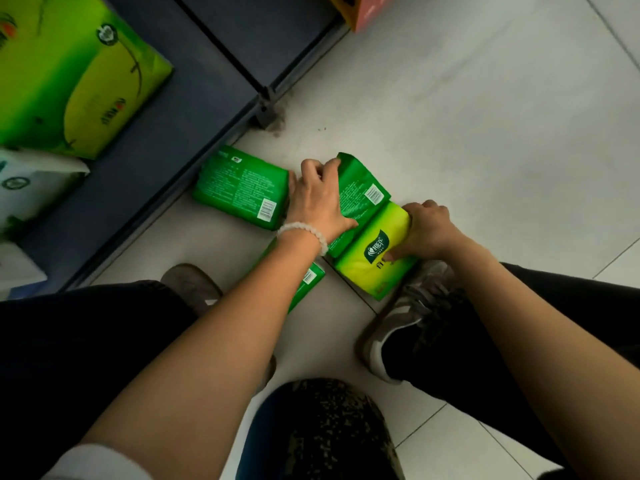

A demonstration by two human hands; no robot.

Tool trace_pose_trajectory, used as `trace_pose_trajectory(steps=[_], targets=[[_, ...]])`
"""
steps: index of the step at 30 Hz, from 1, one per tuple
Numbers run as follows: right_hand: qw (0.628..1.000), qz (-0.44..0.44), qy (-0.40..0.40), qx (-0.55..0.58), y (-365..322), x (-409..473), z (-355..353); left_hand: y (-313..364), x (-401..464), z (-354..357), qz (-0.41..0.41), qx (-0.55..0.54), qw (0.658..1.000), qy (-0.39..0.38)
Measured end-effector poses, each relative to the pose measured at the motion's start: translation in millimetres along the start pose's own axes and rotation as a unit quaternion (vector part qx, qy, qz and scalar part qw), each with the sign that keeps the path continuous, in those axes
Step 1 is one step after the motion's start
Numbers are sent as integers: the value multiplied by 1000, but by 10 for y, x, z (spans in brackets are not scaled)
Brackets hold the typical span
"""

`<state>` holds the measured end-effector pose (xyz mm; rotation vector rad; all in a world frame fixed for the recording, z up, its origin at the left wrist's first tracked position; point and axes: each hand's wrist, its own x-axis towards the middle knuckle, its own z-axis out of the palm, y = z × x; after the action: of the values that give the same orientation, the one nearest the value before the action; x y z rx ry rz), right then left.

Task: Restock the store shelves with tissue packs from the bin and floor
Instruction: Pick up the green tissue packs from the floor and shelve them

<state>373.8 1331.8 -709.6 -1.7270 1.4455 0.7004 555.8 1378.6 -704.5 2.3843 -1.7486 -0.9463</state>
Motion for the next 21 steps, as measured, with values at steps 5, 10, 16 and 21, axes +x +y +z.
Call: trace_pose_trajectory(steps=[5,10,16,21], targets=[[995,-15,12,103,16,-127,-128,-2,-81,-114,41,-25,999,1],[988,-58,79,116,-110,-442,-301,98,-338,-406,54,-56,997,19],[974,-98,172,107,-238,-956,-587,216,-761,-943,57,-57,996,47],[947,-163,256,102,-513,-1751,-923,335,-1431,-1651,75,-51,986,143]])
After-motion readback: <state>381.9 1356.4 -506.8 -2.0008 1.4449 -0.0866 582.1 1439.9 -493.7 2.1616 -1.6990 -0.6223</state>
